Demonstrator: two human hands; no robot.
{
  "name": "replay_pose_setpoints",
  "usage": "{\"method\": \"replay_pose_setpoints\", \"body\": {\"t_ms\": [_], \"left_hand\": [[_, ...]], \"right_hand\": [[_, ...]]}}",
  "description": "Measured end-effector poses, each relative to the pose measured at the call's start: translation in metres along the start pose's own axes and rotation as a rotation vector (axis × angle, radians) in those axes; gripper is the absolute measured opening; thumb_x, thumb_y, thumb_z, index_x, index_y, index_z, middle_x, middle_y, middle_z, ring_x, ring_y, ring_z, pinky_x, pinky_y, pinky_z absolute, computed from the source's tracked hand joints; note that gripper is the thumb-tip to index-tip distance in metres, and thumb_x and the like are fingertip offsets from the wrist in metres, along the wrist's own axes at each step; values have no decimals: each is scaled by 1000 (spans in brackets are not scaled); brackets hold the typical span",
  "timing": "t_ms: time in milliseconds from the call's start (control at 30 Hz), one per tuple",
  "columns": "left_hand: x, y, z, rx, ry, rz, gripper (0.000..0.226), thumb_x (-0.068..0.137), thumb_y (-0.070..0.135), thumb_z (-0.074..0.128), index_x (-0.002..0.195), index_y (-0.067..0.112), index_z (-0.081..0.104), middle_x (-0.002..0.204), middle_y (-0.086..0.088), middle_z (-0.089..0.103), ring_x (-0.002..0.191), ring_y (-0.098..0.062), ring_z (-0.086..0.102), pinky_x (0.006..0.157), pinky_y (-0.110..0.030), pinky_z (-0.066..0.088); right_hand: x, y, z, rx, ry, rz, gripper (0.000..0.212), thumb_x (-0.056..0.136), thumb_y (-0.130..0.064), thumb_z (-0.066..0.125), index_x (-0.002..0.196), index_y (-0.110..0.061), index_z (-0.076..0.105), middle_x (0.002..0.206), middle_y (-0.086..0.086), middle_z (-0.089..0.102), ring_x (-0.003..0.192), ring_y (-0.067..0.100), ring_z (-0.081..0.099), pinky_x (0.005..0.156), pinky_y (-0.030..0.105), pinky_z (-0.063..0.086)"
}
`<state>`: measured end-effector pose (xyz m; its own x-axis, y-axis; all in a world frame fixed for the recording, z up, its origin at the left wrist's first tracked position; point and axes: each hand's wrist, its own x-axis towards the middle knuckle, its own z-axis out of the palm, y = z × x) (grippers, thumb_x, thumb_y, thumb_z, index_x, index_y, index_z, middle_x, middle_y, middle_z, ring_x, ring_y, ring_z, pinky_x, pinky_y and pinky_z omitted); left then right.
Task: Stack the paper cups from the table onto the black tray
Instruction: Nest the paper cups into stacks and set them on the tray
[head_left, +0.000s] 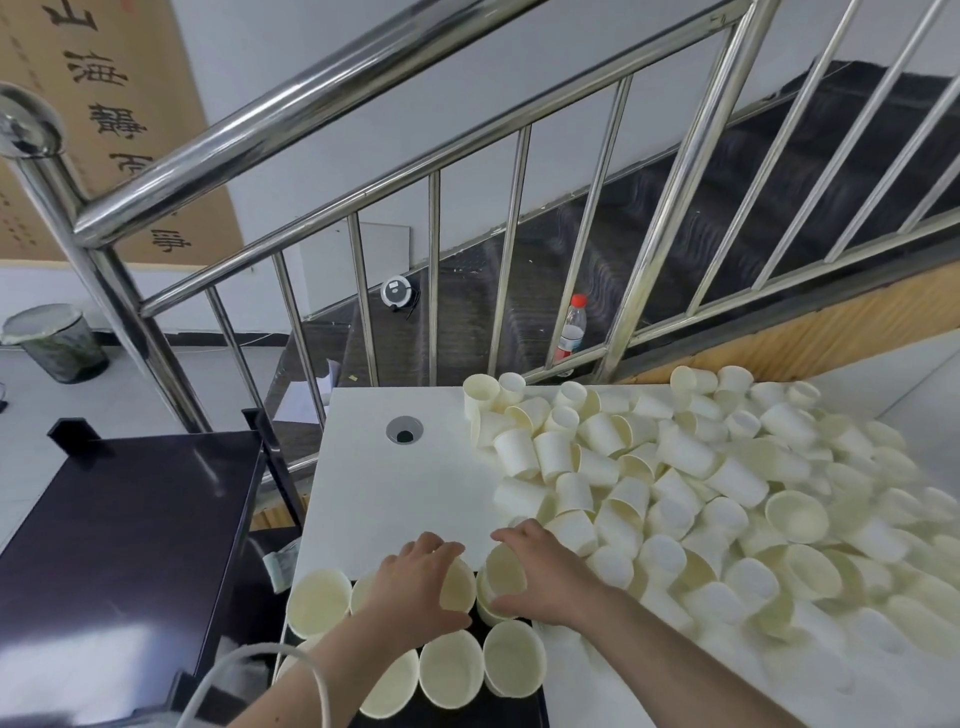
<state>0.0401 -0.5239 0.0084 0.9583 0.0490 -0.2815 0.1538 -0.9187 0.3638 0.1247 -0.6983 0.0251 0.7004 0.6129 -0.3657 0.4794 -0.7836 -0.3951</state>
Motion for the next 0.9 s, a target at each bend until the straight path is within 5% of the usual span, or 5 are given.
{"method": "replay_pose_setpoints", "body": {"t_ms": [900], "left_hand": [[35,-15,9,46,-154,23,74,72,46,68,139,27,41,136,7,41,122,-16,45,100,-32,35]], "right_hand": [[25,1,21,-110,-73,99,60,78,-31,68,132,-12,49,132,4,43,118,23,47,93,36,47]]}}
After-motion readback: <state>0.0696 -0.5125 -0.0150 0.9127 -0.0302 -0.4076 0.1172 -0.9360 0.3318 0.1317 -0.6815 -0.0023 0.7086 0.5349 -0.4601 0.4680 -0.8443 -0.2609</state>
